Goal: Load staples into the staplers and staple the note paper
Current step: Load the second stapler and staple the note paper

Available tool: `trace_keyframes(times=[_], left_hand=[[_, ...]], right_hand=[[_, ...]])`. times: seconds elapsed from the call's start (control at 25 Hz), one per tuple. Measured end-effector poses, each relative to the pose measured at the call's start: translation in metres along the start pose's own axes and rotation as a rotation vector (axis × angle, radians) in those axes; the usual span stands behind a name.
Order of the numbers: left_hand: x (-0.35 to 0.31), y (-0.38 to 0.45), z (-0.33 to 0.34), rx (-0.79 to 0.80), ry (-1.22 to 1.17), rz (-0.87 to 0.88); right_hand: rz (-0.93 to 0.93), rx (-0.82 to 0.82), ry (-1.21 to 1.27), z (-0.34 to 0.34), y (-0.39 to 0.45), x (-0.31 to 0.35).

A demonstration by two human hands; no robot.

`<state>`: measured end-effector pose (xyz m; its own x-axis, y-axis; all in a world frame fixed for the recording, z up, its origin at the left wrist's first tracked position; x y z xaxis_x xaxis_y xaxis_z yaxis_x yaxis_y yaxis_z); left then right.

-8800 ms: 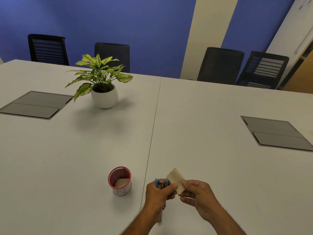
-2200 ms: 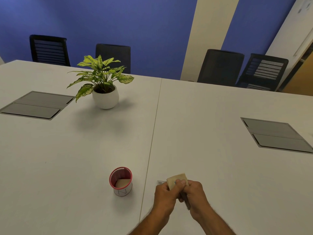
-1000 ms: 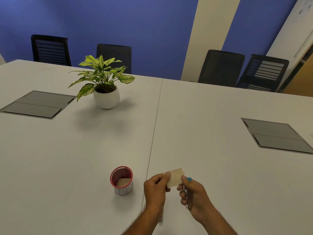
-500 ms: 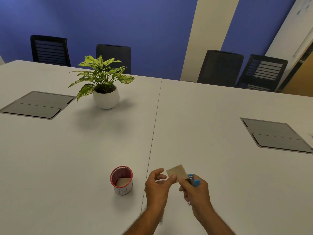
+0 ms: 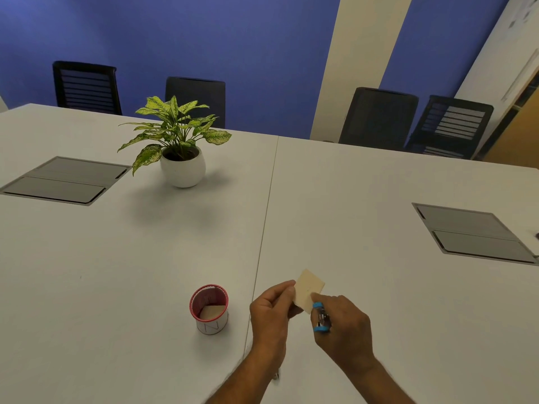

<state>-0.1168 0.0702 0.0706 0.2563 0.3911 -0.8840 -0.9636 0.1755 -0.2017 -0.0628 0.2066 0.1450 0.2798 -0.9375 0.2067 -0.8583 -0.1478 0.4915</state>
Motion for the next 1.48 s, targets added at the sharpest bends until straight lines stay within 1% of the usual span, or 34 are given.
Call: trace_keyframes(times=[0.08,0.12,0.2,0.24,0.28,0.36,0.48,0.6,0.72,1.12,1.36,1.48], left_hand=[[-0.004,0.002,-0.002,-0.009,0.038,0.016],[-0.005,0.003,-0.002,-0.012,0.050,0.023],[-0.006,0.003,-0.003,-0.007,0.067,0.035],[-0.007,0.003,-0.003,0.001,0.074,0.039],[-0.008,0.003,-0.002,0.013,0.084,0.044],[-0.008,0.002,-0.001,0.038,0.115,0.048],[-0.007,0.002,0.000,0.062,0.147,0.047],[-0.008,0.000,0.002,0.083,0.161,0.054],[-0.006,-0.001,0.002,0.092,0.177,0.055],[-0.003,-0.005,0.001,0.086,0.177,0.041],[-0.004,-0.006,0.003,0.097,0.189,0.049],[-0.002,-0.006,0.000,0.073,0.187,0.042]], right_hand=[[0.093,0.006,0.172,-0.003,0.002,-0.004],[0.202,0.017,0.340,-0.003,0.003,-0.010],[0.498,0.034,0.718,0.006,-0.001,-0.025],[0.624,0.028,0.875,0.013,-0.003,-0.030],[0.712,0.015,0.985,0.018,-0.005,-0.034],[0.811,0.019,1.128,0.023,-0.006,-0.035],[0.884,0.012,1.280,0.028,-0.009,-0.032],[0.922,0.034,1.334,0.032,-0.012,-0.030],[0.947,0.023,1.311,0.034,-0.015,-0.033],[0.945,0.011,1.295,0.036,-0.018,-0.033],[1.015,-0.015,1.317,0.042,-0.023,-0.034],[0.998,0.007,1.342,0.043,-0.024,-0.034]])
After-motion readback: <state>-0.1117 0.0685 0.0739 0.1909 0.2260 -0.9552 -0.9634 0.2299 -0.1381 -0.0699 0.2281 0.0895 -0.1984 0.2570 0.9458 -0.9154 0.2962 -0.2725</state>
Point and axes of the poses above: each hand's wrist, its own y-axis towards the middle knuckle, its own z-axis out of the palm, x = y × z, the point moved 8 cm from there along y, towards the middle knuckle, and after that the axes turned 14 degrees about x, right-handed, at the moved point
